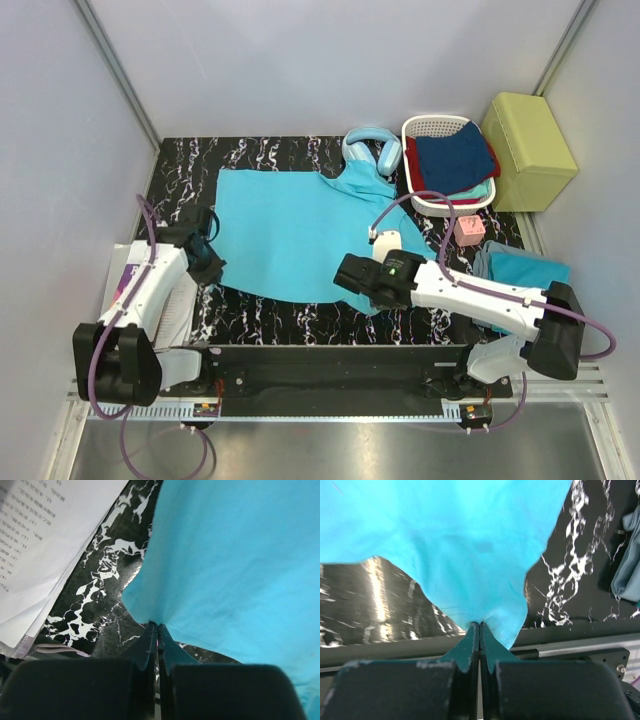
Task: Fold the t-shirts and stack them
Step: Grap the side of the flattened tshirt closest away from the robot with both arms, then fold the flattened tshirt in 1/3 of the way
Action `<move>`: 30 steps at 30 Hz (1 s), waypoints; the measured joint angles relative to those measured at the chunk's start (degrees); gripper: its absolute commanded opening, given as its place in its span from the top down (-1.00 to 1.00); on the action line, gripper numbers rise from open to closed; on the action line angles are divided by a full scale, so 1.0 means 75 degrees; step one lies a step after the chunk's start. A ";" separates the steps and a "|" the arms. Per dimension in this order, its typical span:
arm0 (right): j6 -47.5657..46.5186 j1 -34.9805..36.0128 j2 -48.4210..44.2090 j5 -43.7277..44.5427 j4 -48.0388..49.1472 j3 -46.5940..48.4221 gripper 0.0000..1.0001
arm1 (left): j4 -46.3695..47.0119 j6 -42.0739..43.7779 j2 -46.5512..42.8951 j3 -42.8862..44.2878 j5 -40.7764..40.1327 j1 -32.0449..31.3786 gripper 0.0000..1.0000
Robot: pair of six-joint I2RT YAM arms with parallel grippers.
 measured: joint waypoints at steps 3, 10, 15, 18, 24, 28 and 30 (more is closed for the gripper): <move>-0.0137 -0.0163 0.0076 0.0242 -0.0079 0.0536 1.00 | -0.0184 0.0000 -0.0134 0.0495 -0.0032 -0.0023 1.00; -0.0860 -0.1696 0.0219 0.0606 0.0000 0.0673 1.00 | -0.0221 0.0000 0.0248 0.0839 -0.0283 -0.0015 1.00; -0.1568 -0.2838 0.0294 0.0833 0.0402 0.0673 1.00 | -0.0152 0.0003 0.0953 0.0863 -0.0434 0.0055 1.00; -0.1944 -0.3244 0.0481 0.0866 0.0714 0.0679 1.00 | -0.0157 0.0003 0.1346 0.1046 -0.0507 0.0152 1.00; -0.2535 -0.3716 0.1151 0.0857 0.1279 0.0930 1.00 | -0.0070 -0.0006 0.2034 0.1644 -0.0638 0.0277 1.00; -0.2841 -0.3926 0.1647 0.0839 0.1568 0.1291 1.00 | -0.0032 -0.0070 0.2544 0.2124 -0.0688 0.0315 1.00; -0.2961 -0.4033 0.1903 0.0842 0.1719 0.1536 1.00 | 0.0026 -0.0087 0.2844 0.2378 -0.0705 0.0329 1.00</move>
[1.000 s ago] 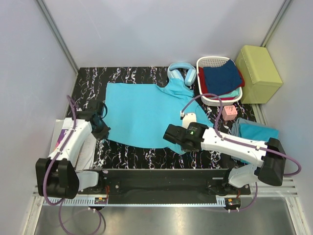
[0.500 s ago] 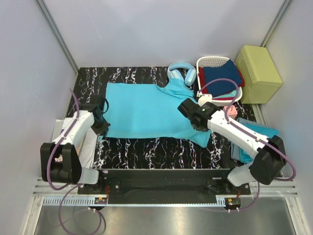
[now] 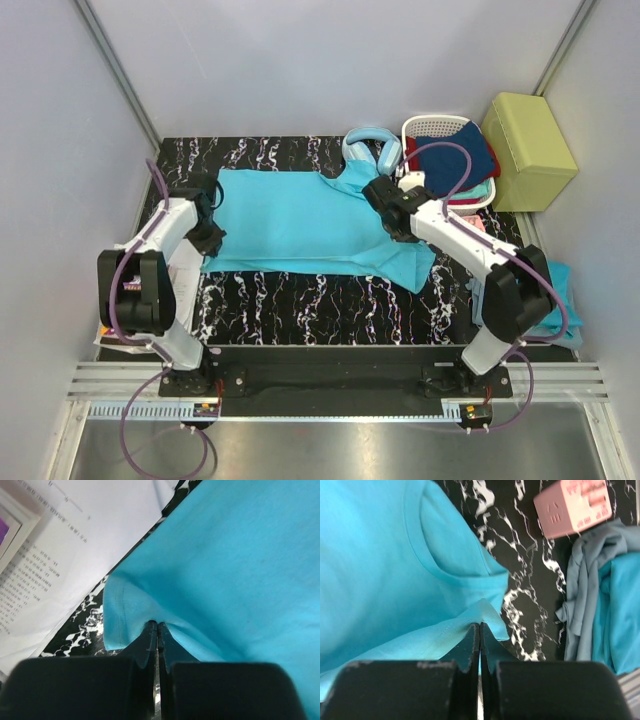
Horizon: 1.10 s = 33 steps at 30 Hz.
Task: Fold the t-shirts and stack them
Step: Fold the flattened tshirt in 1/3 of the way
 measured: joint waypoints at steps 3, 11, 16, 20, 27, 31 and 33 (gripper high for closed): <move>-0.0087 -0.0119 0.0396 -0.0006 0.0169 0.0364 1.00 | 0.0020 -0.0047 0.0425 0.0265 -0.0055 0.0009 1.00; -0.0195 -0.0385 0.1550 -0.0058 0.0449 0.1306 1.00 | 0.0041 -0.0114 0.1597 0.0938 -0.0149 0.0015 1.00; -0.0198 -0.0562 0.1900 -0.0058 0.0562 0.1501 1.00 | -0.0020 -0.0108 0.1982 0.1574 -0.0163 -0.0015 1.00; -0.0198 -0.0679 0.1903 -0.0052 0.0574 0.1501 1.00 | -0.0114 -0.0105 0.2022 0.2180 -0.0318 -0.0201 1.00; -0.0198 -0.0723 0.1886 -0.0052 0.0638 0.1408 1.00 | -0.0210 -0.0105 0.2014 0.2573 -0.0577 -0.0746 1.00; -0.0198 -0.0723 0.1877 -0.0055 0.0662 0.1332 1.00 | -0.0262 -0.0102 0.2014 0.2573 -0.0670 -0.0761 1.00; -0.0198 -0.0723 0.1877 -0.0052 0.0702 0.1335 1.00 | -0.0300 -0.0105 0.2014 0.2573 -0.0723 -0.0746 1.00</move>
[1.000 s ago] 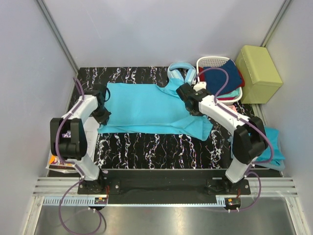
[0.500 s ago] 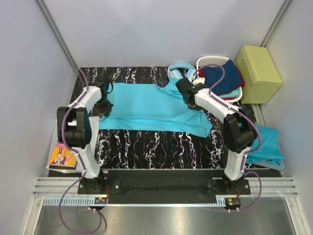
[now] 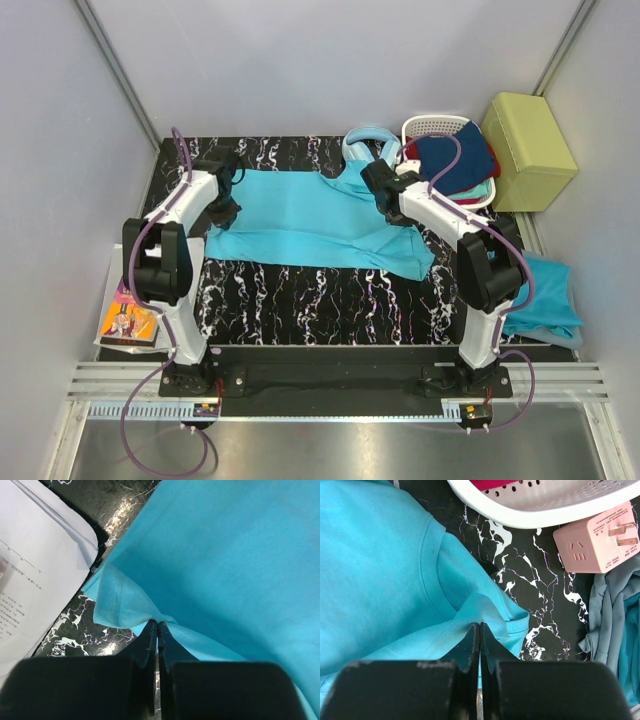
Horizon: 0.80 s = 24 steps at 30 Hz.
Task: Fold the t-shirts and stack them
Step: Fold the flattened tshirt in 1/3 of the way
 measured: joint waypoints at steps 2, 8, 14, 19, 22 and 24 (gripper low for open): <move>-0.0003 0.0000 0.0003 0.0000 0.0017 0.0009 1.00 | -0.0023 0.0000 0.0006 0.0000 -0.0058 0.0000 1.00; -0.0038 -0.0020 0.0154 0.0000 0.0017 0.0396 1.00 | -0.0032 0.0000 0.0192 0.0020 -0.0169 0.0000 1.00; -0.0140 -0.0064 0.0731 -0.0003 0.0079 0.0950 1.00 | 0.0009 0.0000 0.0825 0.0143 -0.0189 0.0000 0.92; -0.0236 -0.0076 0.1064 -0.0070 0.0090 0.1177 0.41 | 0.0041 0.0020 0.1032 0.0198 -0.0204 0.0000 0.53; -0.0309 -0.0079 0.1061 -0.0090 0.0122 0.1183 0.05 | 0.0076 0.0032 0.0982 0.0198 -0.0291 -0.0035 0.04; -0.0379 -0.0082 0.1023 -0.0085 0.0131 0.1180 -0.05 | 0.0090 0.0064 0.0819 0.0198 -0.0405 -0.0079 -0.26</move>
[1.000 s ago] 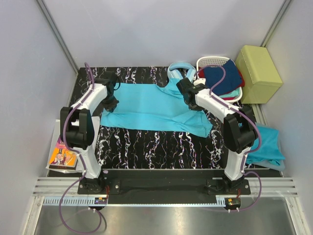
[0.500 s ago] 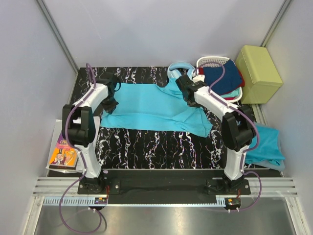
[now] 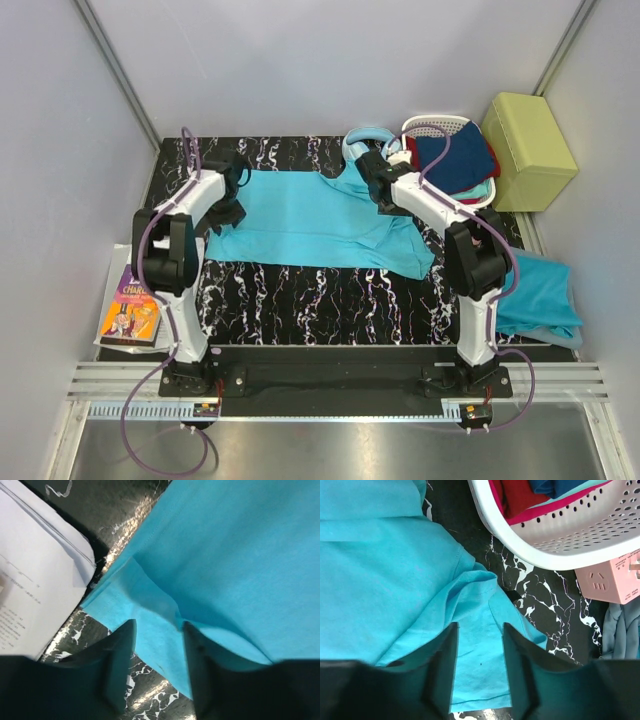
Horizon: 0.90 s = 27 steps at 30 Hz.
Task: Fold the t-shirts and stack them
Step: Fold the flattened tshirt in 1/3 of the way
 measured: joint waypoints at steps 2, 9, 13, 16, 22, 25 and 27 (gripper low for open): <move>-0.0047 -0.0003 -0.0134 -0.0032 0.0020 -0.0044 -0.03 | 0.0015 0.0026 -0.0329 -0.0006 -0.0181 -0.0105 -0.36; -0.0006 0.0029 -0.1513 -0.0522 0.0254 -0.0982 0.80 | 0.0300 0.0000 -0.1973 -0.0484 -0.0408 -0.1093 -0.21; 0.0230 0.0111 -0.1862 -0.0979 0.0495 -0.1865 0.81 | 0.0533 -0.0047 -0.1996 -0.1174 -0.0265 -0.1577 -0.19; 0.0350 0.0242 -0.1760 -0.1314 0.0632 -0.2445 0.81 | 0.0609 -0.0070 -0.1679 -0.1580 -0.0093 -0.1614 -0.19; 0.0391 0.0344 -0.1402 -0.1722 0.1008 -0.2760 0.81 | 0.0714 -0.0067 -0.1306 -0.1716 0.0090 -0.1600 -0.19; 0.0388 0.0344 -0.1198 -0.1807 0.1151 -0.2667 0.81 | 0.0790 -0.0067 -0.1300 -0.1716 0.0111 -0.1600 -0.19; 0.0391 0.0344 -0.0991 -0.1920 0.1239 -0.2527 0.81 | 0.0833 -0.0067 -0.1294 -0.1716 0.0117 -0.1600 -0.19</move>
